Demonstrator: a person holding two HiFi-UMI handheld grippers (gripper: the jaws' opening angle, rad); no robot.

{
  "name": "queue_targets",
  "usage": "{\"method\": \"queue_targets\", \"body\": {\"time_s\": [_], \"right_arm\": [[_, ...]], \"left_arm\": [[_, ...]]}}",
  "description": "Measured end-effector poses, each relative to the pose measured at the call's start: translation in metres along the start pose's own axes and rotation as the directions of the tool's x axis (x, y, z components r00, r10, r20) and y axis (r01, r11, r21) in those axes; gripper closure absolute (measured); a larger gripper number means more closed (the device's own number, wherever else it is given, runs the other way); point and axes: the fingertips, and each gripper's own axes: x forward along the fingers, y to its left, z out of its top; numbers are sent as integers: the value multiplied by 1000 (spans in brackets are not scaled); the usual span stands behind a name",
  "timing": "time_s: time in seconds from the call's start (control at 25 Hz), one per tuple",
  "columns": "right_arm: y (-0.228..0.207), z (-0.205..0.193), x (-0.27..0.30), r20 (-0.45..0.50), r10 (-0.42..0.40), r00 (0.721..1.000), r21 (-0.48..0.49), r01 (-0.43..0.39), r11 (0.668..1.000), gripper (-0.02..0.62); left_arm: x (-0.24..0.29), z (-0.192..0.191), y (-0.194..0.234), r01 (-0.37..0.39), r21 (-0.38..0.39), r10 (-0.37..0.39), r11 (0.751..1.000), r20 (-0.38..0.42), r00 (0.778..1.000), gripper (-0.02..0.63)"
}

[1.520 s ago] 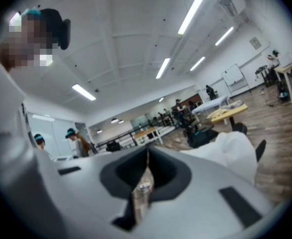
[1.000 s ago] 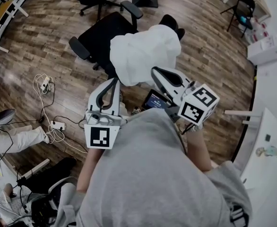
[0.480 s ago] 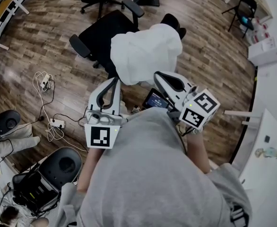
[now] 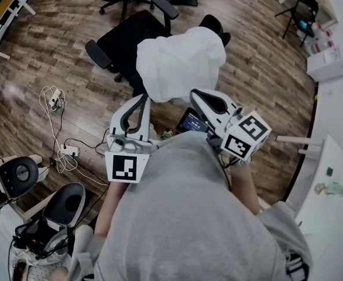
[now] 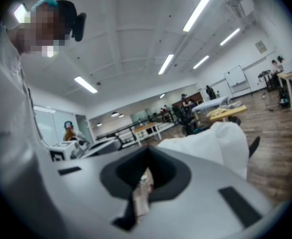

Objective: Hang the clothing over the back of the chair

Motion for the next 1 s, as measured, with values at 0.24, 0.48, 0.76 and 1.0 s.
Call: {"method": "queue_targets", "body": {"time_s": [0.24,0.48,0.76,1.0], "right_arm": [[1,-1,0,-2,4,1000,-1,-4,1000,560],[4,-2,2,-10,15,1000,-11,-15,1000,561],[2,-3,2,-13,17,1000,-16,-17,1000,561],[1,-2,-1,-10,11,1000,-15,-11,1000,561]], "left_arm": [[-2,0,0,-2,7,2,1000,-2,1000,572],[-6,-1,1,-13,2,13,1000,-9,1000,572],[-5,-2,1,-18,3,18,1000,-7,1000,572],[-4,1,2,-17,4,17,1000,-3,1000,572]]}}
